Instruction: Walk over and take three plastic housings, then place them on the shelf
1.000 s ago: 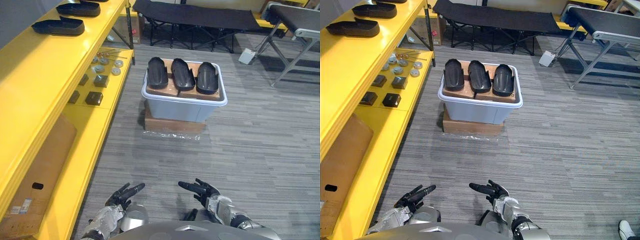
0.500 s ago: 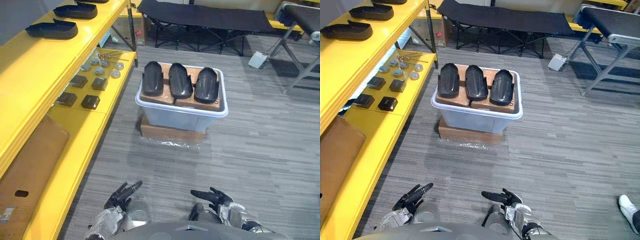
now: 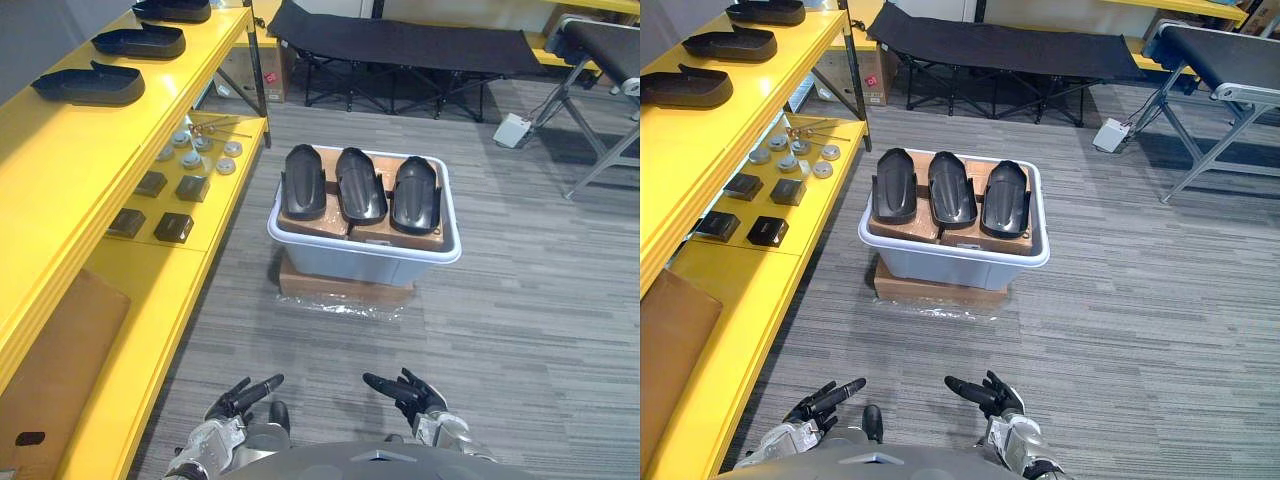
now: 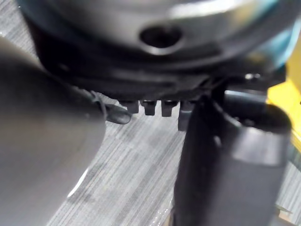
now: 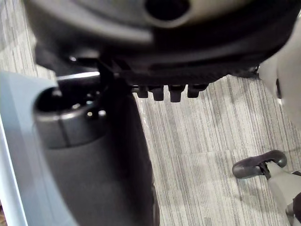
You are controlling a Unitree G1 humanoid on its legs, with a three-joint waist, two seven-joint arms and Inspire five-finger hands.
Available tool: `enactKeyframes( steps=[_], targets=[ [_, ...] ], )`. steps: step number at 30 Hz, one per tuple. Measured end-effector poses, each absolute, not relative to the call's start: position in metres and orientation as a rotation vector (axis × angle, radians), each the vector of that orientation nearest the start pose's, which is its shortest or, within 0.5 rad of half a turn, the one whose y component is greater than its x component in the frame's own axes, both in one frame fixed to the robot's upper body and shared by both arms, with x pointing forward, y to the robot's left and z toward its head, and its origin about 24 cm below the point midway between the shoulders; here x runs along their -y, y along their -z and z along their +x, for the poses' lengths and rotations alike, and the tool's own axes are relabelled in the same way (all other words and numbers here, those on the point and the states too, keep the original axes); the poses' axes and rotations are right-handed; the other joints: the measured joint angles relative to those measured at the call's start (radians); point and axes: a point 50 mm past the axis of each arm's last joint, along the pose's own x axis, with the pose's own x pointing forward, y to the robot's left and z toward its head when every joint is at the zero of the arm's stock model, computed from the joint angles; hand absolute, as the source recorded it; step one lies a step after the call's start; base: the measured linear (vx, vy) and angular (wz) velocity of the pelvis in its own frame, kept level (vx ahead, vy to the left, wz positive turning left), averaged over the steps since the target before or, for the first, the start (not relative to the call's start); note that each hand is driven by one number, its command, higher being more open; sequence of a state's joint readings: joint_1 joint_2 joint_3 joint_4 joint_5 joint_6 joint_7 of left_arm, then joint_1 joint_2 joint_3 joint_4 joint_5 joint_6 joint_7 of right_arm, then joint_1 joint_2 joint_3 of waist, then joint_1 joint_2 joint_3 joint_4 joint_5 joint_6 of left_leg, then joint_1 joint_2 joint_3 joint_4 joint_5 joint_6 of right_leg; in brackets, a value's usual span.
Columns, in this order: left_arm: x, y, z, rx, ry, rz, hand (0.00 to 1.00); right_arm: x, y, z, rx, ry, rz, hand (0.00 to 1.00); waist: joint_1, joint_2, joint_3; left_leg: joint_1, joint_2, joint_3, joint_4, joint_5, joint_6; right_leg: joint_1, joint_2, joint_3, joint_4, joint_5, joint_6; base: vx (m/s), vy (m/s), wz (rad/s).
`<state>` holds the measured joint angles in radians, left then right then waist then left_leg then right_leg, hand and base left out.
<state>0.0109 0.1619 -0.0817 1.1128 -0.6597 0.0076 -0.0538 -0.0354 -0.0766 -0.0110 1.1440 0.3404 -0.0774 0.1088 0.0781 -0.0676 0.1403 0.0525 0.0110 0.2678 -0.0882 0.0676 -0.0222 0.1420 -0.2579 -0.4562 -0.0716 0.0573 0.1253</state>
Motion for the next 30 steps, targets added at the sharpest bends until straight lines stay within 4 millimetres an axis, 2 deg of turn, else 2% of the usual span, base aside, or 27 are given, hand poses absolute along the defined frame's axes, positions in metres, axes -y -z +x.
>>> enactKeyframes(
  steps=[5, 9, 12, 14, 15, 20, 30],
  targets=[
    [-0.201, 0.159, 0.11, -1.064, -0.335, -0.426, 1.0, 0.178, 0.156, 0.129, -0.994, 0.151, 0.289, 1.0, -0.001, 0.002, 0.001, 0.007, 0.0, 0.0, 0.001, -0.001, -0.001, 0.007, 0.0, -0.001, 0.0, -0.001, -0.001, 0.0, 0.0, 0.0],
    [-0.199, 0.16, 0.108, -1.092, -0.312, -0.4, 1.0, 0.183, 0.157, 0.126, -0.993, 0.179, 0.306, 1.0, -0.004, 0.014, 0.011, 0.022, 0.0, 0.003, -0.001, -0.006, -0.002, 0.015, -0.003, -0.001, 0.018, -0.013, -0.014, 0.0, 0.0, 0.0],
    [-0.2, 0.161, 0.108, -1.115, -0.287, -0.351, 1.0, 0.187, 0.157, 0.122, -0.996, 0.2, 0.32, 1.0, -0.021, 0.021, 0.017, 0.026, -0.003, 0.006, -0.001, -0.019, -0.001, -0.01, -0.022, 0.004, 0.084, -0.058, -0.016, 0.0, 0.027, -0.01],
    [-0.203, 0.161, 0.106, -1.144, -0.277, -0.306, 1.0, 0.188, 0.158, 0.119, -0.989, 0.221, 0.345, 1.0, -0.031, 0.018, 0.017, 0.028, -0.009, 0.007, -0.001, -0.03, 0.015, -0.055, -0.039, 0.062, 0.181, -0.119, -0.018, 0.03, 0.038, -0.09],
    [-0.202, 0.161, 0.106, -1.152, -0.263, -0.29, 1.0, 0.189, 0.157, 0.119, -0.986, 0.227, 0.35, 1.0, -0.034, 0.017, 0.018, 0.029, -0.01, 0.007, -0.001, -0.029, 0.014, -0.061, -0.04, 0.075, 0.195, -0.128, -0.02, 0.05, 0.019, -0.05],
    [-0.205, 0.16, 0.108, -1.164, -0.24, -0.254, 1.0, 0.19, 0.158, 0.115, -0.993, 0.231, 0.361, 1.0, -0.03, 0.001, 0.026, 0.045, -0.008, 0.032, 0.003, -0.027, 0.01, -0.052, -0.035, 0.094, 0.181, -0.116, 0.004, 0.07, 0.009, -0.1],
    [-0.209, 0.159, 0.106, -1.135, -0.293, -0.288, 1.0, 0.186, 0.157, 0.118, -1.0, 0.108, 0.265, 1.0, -0.026, 0.0, 0.034, 0.042, -0.003, 0.024, 0.005, -0.038, -0.006, -0.03, -0.015, 0.086, 0.102, -0.095, 0.021, 0.06, -0.009, -0.03]
  ],
)
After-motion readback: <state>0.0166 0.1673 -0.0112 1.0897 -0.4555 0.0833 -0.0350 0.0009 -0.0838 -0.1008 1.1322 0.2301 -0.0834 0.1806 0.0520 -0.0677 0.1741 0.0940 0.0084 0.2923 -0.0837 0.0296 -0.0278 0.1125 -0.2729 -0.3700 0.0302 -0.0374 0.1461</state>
